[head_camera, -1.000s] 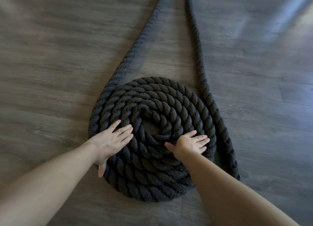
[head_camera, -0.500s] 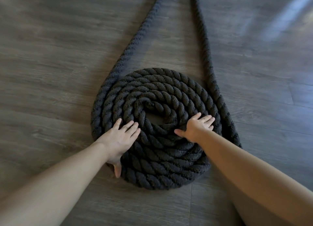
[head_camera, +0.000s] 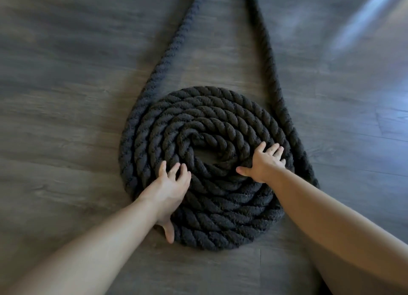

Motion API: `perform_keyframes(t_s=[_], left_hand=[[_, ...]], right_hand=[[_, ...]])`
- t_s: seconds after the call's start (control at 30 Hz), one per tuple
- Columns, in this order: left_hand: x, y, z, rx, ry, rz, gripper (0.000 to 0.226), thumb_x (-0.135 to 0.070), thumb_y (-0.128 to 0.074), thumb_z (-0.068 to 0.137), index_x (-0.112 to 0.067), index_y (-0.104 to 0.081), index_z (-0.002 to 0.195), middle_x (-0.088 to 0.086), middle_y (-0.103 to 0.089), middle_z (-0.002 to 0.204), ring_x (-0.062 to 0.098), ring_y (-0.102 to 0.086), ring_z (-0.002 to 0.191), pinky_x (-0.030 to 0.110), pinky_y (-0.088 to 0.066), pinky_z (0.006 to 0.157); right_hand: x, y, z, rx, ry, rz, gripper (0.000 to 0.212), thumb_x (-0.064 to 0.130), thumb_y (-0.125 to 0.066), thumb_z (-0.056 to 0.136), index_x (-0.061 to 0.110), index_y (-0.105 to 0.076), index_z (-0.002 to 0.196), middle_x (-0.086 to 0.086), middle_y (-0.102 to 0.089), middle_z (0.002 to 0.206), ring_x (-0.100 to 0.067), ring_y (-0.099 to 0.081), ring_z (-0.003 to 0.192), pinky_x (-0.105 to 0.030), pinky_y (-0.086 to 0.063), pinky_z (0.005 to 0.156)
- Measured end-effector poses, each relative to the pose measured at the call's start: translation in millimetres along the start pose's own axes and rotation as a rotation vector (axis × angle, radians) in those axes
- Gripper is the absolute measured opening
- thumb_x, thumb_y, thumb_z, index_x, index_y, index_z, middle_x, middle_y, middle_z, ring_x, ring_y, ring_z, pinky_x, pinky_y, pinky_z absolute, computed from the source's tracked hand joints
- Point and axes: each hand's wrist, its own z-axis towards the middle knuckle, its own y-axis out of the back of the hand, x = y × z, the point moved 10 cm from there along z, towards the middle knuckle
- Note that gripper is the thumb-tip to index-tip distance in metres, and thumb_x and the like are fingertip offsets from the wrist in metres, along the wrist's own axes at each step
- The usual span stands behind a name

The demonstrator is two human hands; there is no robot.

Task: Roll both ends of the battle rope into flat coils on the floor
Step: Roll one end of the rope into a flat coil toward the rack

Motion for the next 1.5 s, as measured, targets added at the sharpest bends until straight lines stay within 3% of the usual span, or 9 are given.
perform_keyframes(t_s=[0.17,0.33,0.5,0.83,0.97,1.07,1.13,1.37,1.5], left_hand=[[0.5,3.9,-1.1,0.004,-0.037,-0.039,0.165,-0.099,-0.056,0.05,0.014,0.013,0.15,0.036,0.007,0.16,0.056,0.002,0.148,0.073,-0.006,0.114],[6.9,8.8,10.5,-0.045,-0.025,-0.099,0.166,-0.103,-0.048,0.048,0.012,0.011,0.152,0.032,0.007,0.162,0.051,0.006,0.149,0.064,0.004,0.118],[11.5,21.9,34.9,-0.045,0.012,-0.202,0.164,-0.106,-0.041,0.05,0.01,0.013,0.152,0.03,0.01,0.163,0.052,0.012,0.148,0.066,0.003,0.118],[21.2,32.4,43.7,-0.011,-0.033,-0.42,0.16,-0.096,-0.062,0.051,-0.003,0.015,0.157,0.019,0.02,0.164,0.04,0.022,0.15,0.055,0.01,0.122],[36.7,32.4,42.7,-0.015,-0.145,-0.146,0.154,-0.09,-0.062,0.06,-0.003,0.024,0.153,0.021,0.02,0.164,0.04,0.016,0.151,0.06,0.0,0.121],[29.9,37.1,47.1,-0.027,-0.074,-0.327,0.139,-0.097,-0.043,0.069,-0.007,0.016,0.157,0.018,0.016,0.165,0.039,0.016,0.151,0.059,-0.005,0.122],[18.9,38.0,52.3,0.002,-0.012,-0.426,0.144,-0.1,-0.042,0.063,-0.006,0.013,0.158,0.018,0.016,0.165,0.042,0.017,0.151,0.059,-0.008,0.122],[28.0,54.0,61.6,0.021,-0.022,-0.276,0.153,-0.083,-0.073,0.06,0.0,0.011,0.156,0.024,0.007,0.163,0.047,0.001,0.15,0.059,-0.015,0.121],[30.6,62.7,75.1,0.067,0.028,-0.287,0.157,-0.078,-0.079,0.056,0.005,0.009,0.155,0.028,0.002,0.162,0.05,-0.005,0.149,0.062,-0.024,0.118]], right_hand=[[-0.7,-0.3,-5.3,0.014,-0.091,0.067,0.124,0.062,-0.069,0.08,0.011,0.014,0.157,-0.023,0.018,0.161,-0.04,0.009,0.15,-0.058,-0.019,0.118],[2.9,17.9,18.4,0.048,-0.014,0.032,0.125,0.061,-0.069,0.08,0.01,0.016,0.156,-0.025,0.022,0.16,-0.04,0.012,0.15,-0.058,-0.025,0.117],[11.6,56.5,54.1,0.024,0.09,-0.062,0.124,0.061,-0.069,0.081,0.008,0.016,0.156,-0.027,0.022,0.159,-0.042,0.01,0.15,-0.059,-0.02,0.118],[21.9,74.9,70.5,0.074,0.134,-0.136,0.122,0.06,-0.065,0.085,0.005,0.019,0.154,-0.028,0.024,0.158,-0.045,0.01,0.149,-0.061,-0.018,0.118],[23.7,80.9,76.8,0.057,0.159,-0.151,0.123,0.062,-0.065,0.084,0.004,0.018,0.154,-0.03,0.023,0.157,-0.046,0.01,0.149,-0.061,-0.019,0.118],[25.6,84.0,78.7,0.056,0.171,-0.16,0.123,0.062,-0.065,0.084,0.005,0.018,0.154,-0.029,0.023,0.157,-0.045,0.01,0.149,-0.061,-0.018,0.117],[26.3,84.9,80.2,0.06,0.172,-0.17,0.123,0.062,-0.065,0.084,0.005,0.018,0.154,-0.03,0.023,0.157,-0.045,0.009,0.149,-0.061,-0.019,0.117],[33.6,101.1,99.8,0.062,0.214,-0.201,0.124,0.062,-0.066,0.083,0.004,0.018,0.154,-0.03,0.023,0.157,-0.046,0.008,0.149,-0.061,-0.02,0.117],[40.7,116.4,113.6,0.059,0.262,-0.235,0.123,0.062,-0.065,0.084,0.005,0.019,0.154,-0.03,0.023,0.157,-0.046,0.009,0.148,-0.061,-0.022,0.117]])
